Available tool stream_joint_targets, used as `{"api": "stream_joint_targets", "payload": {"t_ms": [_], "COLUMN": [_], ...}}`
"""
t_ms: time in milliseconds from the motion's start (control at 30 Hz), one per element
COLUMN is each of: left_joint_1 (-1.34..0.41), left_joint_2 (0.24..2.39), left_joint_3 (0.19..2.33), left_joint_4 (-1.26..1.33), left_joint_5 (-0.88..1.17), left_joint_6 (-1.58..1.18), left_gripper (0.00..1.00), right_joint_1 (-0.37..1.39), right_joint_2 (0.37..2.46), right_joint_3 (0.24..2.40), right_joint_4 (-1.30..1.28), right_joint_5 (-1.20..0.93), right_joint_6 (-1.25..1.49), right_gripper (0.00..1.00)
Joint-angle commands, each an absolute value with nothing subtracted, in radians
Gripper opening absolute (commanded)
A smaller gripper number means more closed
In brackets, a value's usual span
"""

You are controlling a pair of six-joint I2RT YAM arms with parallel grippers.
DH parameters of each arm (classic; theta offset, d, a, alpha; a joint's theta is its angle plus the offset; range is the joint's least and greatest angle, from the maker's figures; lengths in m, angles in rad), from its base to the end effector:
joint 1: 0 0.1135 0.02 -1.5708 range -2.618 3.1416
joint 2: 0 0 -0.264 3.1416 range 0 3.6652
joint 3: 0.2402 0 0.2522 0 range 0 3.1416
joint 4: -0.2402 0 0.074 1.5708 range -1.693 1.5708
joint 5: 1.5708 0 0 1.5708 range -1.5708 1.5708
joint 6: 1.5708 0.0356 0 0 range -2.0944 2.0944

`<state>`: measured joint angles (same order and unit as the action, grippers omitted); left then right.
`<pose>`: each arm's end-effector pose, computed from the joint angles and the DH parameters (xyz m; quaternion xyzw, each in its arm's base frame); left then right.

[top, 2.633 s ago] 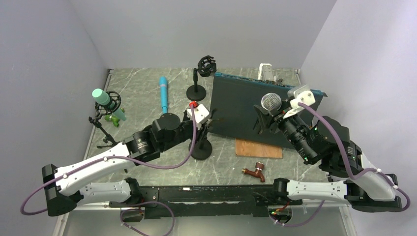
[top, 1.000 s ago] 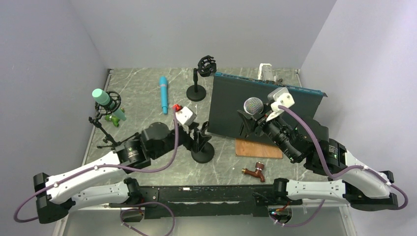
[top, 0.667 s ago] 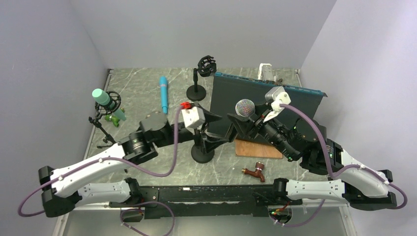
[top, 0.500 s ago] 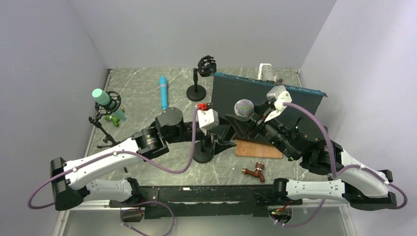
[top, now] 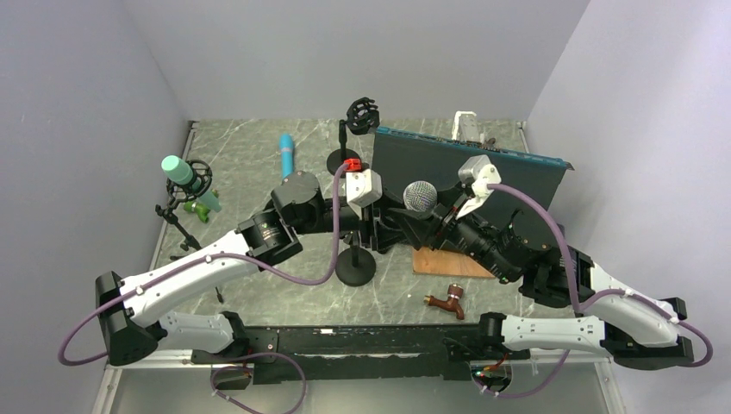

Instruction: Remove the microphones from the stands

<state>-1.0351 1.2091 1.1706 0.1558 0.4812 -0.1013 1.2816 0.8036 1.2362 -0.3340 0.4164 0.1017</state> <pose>0.1280 -0.2479 0.4233 0.4495 0.4961 -0.5240 0.5266 0.0537 0.1301 0.4712 -0.2382 0.6311 0.3556 0.6470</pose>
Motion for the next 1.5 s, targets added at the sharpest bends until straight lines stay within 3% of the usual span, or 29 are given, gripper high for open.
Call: {"api": "stream_joint_targets", "payload": {"t_ms": [0, 67, 100, 133, 200, 233, 467, 700, 933, 1200, 1467], "left_joint_1": [-0.994, -0.985, -0.984, -0.984, -0.98, -0.979, -0.946, -0.757, -0.437, -0.382, -0.332], "left_joint_2": [1.222, 1.207, 1.195, 1.183, 1.158, 1.148, 1.06, 1.051, 1.261, 1.632, 2.035], "left_joint_3": [1.204, 1.184, 1.171, 1.16, 1.148, 1.152, 1.184, 1.284, 1.451, 1.576, 1.904], "left_joint_4": [0.196, 0.21, 0.219, 0.225, 0.222, 0.208, 0.014, -0.345, -0.661, -0.605, -0.736], "left_joint_5": [0.549, 0.533, 0.518, 0.502, 0.477, 0.466, 0.341, 0.005, 0.023, -0.082, -0.159], "left_joint_6": [-0.18, -0.195, -0.196, -0.195, -0.19, -0.183, -0.127, -0.238, -0.384, -0.466, -0.422], "left_gripper": [0.32, 0.12, 0.04, 0.0, 0.0, 0.0, 0.0, 0.0, 0.0, 0.0, 0.0], "right_joint_1": [1.284, 1.285, 1.285, 1.284, 1.284, 1.284, 1.284, 1.284, 1.285, 1.285, 1.285], "right_joint_2": [0.784, 0.782, 0.78, 0.777, 0.77, 0.761, 0.673, 0.612, 0.63, 0.661, 0.622], "right_joint_3": [1.232, 1.228, 1.225, 1.223, 1.22, 1.218, 1.185, 1.125, 1.133, 1.171, 1.162], "right_joint_4": [-0.252, -0.249, -0.246, -0.243, -0.238, -0.234, -0.186, -0.163, -0.189, -0.251, -0.327], "right_joint_5": [0.389, 0.399, 0.402, 0.408, 0.424, 0.432, 0.494, 0.606, 0.649, 0.676, 0.742], "right_joint_6": [0.107, 0.11, 0.11, 0.11, 0.107, 0.103, 0.061, 0.065, 0.074, 0.11, 0.184], "right_gripper": [0.0, 0.0, 0.06, 0.22, 0.83, 0.98, 1.0, 1.0, 1.0, 1.0, 1.0]}}
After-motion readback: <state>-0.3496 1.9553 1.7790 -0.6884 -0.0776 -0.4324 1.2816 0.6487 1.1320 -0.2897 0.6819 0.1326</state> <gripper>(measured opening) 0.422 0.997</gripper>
